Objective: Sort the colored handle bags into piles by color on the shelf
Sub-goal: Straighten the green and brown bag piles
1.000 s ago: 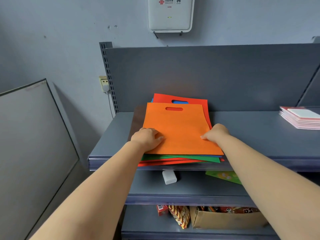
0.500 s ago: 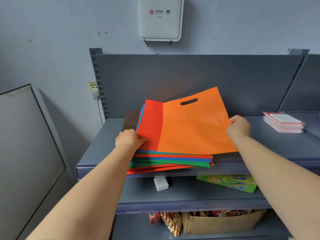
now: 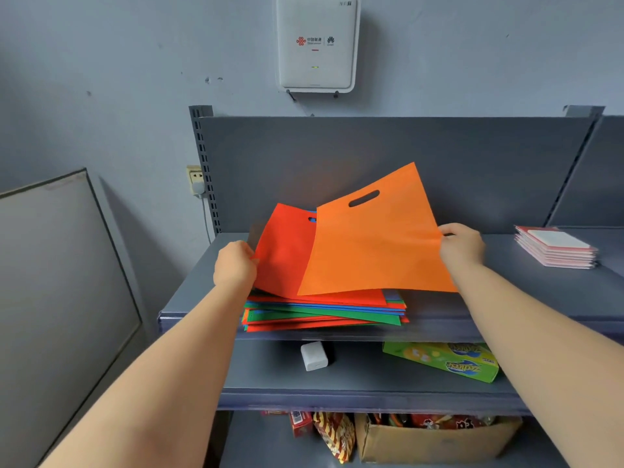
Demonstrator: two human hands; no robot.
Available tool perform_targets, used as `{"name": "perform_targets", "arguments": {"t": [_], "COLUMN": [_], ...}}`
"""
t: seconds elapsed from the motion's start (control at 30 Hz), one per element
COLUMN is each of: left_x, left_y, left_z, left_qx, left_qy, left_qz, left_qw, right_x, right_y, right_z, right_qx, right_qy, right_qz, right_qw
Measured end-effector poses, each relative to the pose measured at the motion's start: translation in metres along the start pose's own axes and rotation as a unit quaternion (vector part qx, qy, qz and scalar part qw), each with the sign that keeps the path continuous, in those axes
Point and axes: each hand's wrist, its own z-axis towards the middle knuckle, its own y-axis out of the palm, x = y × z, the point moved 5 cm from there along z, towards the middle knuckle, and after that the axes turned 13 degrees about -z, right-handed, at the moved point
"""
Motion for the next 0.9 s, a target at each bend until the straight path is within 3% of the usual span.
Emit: {"name": "perform_targets", "arguments": {"t": [0.3, 0.5, 0.9], "left_x": [0.011, 0.004, -0.027], "left_y": [-0.089, -0.151, -0.289], "left_z": [-0.067, -0.149, -0.354], "left_qx": [0.145, 0.251, 0.438], "left_qy": [0.059, 0.021, -0.031], "left_qz": [-0.097, -0.149, -0.274], "left_qw": [0.983, 0.956, 0.856], "right_x": [-0.038, -0.061, -0.121], "right_y": [0.005, 0.003, -0.005], "right_z": [-0.037, -0.078, -0.246], "right_qx": [-0.104, -0.180, -0.347], "right_qy": [-0.033, -0.052, -0.107], "right_qz": [0.139, 0.209, 0.375], "right_qw": [0.984, 0.960, 0.853]}}
